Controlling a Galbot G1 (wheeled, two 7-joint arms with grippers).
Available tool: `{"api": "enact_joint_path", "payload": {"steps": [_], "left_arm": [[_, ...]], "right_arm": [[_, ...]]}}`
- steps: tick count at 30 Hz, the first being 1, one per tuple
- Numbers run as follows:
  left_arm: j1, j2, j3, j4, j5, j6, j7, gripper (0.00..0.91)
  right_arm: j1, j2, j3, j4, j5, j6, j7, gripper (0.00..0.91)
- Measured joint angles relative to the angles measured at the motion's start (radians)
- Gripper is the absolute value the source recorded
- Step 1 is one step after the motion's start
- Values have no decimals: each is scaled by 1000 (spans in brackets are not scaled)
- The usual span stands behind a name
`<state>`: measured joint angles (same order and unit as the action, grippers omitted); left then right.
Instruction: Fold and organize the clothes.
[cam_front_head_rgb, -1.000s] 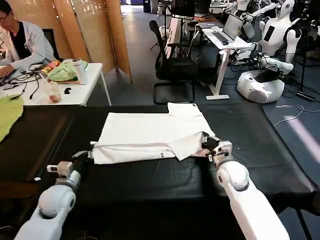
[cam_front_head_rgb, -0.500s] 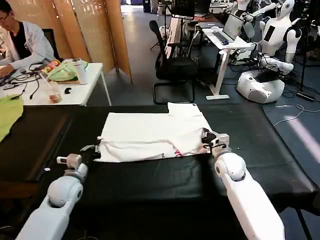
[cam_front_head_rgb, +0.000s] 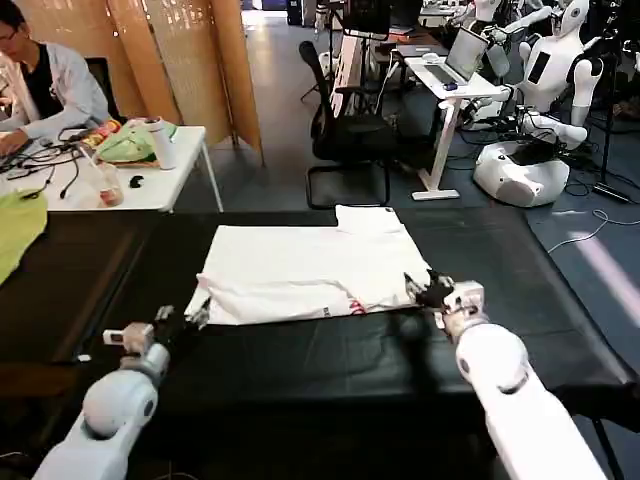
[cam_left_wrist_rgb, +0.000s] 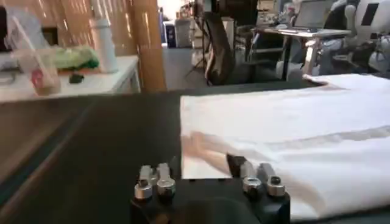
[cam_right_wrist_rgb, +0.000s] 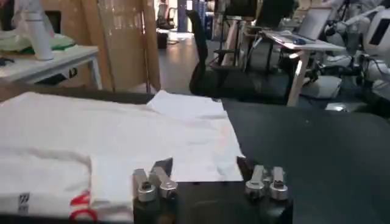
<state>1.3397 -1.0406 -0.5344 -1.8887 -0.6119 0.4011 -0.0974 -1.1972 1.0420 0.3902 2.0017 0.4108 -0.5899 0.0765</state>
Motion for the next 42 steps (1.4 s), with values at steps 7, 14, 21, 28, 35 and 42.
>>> {"api": "enact_joint_path", "payload": {"steps": [7, 14, 21, 28, 35, 42], "left_arm": [[26, -5, -33, 6, -75, 4, 2, 878], [18, -1, -37, 30, -85, 4, 17, 878], [-3, -2, -29, 59, -86, 1, 20, 0], [0, 3, -29, 66, -86, -2, 19, 0], [6, 10, -24, 64, -80, 1, 20, 0], [40, 46, -22, 23, -70, 12, -1, 0]], "right_arm": [[10, 1, -22, -20, -34, 22, -15, 800], [29, 6, -44, -56, -56, 35, -29, 663], [35, 5, -50, -83, -59, 42, -36, 185], [59, 6, -62, -117, -64, 45, -48, 88], [29, -1, -40, -76, 16, -33, 38, 0], [-53, -15, 15, 41, 173, -146, 171, 0]]}}
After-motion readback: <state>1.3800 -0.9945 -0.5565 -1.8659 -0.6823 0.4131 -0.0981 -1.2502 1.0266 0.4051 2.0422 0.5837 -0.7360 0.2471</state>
